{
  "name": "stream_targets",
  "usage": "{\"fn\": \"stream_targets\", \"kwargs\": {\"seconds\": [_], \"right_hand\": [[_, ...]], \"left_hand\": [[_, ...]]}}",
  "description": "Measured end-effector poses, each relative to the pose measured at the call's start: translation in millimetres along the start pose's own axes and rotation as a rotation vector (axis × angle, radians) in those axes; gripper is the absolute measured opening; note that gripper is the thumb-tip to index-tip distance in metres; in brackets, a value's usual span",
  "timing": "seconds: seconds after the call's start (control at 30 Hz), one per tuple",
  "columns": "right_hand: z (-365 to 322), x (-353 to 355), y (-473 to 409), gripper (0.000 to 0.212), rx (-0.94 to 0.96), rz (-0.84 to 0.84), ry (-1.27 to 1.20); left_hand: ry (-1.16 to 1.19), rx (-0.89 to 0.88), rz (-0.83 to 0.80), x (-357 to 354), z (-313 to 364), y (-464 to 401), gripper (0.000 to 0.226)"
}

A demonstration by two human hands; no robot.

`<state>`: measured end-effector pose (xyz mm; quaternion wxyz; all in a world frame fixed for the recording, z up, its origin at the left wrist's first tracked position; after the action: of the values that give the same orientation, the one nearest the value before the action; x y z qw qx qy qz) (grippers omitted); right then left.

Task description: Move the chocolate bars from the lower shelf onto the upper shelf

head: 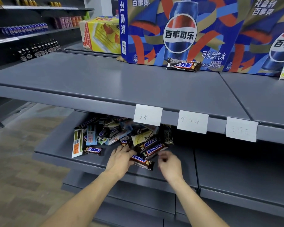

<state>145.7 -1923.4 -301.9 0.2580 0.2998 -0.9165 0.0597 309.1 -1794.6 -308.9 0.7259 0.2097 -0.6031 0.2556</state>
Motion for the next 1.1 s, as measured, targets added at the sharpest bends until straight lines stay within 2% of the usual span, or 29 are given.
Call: {"fn": "stream_targets", "kwargs": {"seconds": [0.1, 0.17, 0.27, 0.4, 0.5, 0.73, 0.93, 1.1], "right_hand": [[8.9, 1.5, -16.5, 0.054, 0.357, 0.015, 0.336], [11.2, -1.3, -26.1, 0.063, 0.497, -0.108, 0.434], [15.9, -4.9, -34.1, 0.061, 0.547, -0.272, 0.604], [17.8, -5.2, -34.6, 0.041, 0.541, -0.189, 0.692], [20.8, -2.5, -29.6, 0.033, 0.506, -0.112, 0.629], [23.7, 1.4, -17.9, 0.034, 0.526, 0.093, 0.406], [7.3, 8.0, -3.3, 0.035, 0.515, 0.101, 0.247], [-1.5, 28.3, 27.2, 0.034, 0.546, 0.095, 0.162]], "left_hand": [[-0.036, 0.008, -0.026, 4.1, -5.6, 1.4, 0.043], [-0.041, 0.021, -0.034, 6.7, -7.5, 3.6, 0.043], [-0.003, 0.049, -0.025, 7.4, -5.9, 6.6, 0.041], [0.016, 0.090, 0.009, 7.4, 0.9, 10.9, 0.038], [0.024, 0.144, 0.055, 9.0, 5.1, 18.9, 0.037], [0.043, 0.287, 0.148, 13.9, 17.8, 46.4, 0.031], [0.041, 0.350, 0.273, 28.6, 29.3, 65.7, 0.031], [0.024, 0.300, 0.348, 41.7, 38.8, 80.6, 0.033]]}}
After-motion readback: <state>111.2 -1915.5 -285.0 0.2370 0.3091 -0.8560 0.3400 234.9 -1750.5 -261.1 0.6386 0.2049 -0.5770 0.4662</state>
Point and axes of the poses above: each hand's wrist, its own y-axis away from the middle knuckle, its own x-axis out of the back of the hand, z = x × y, the point moved 1 cm from there along -y, towards the middle knuckle, and after that the axes turned 9 degrees about x, right-handed, at the moved point
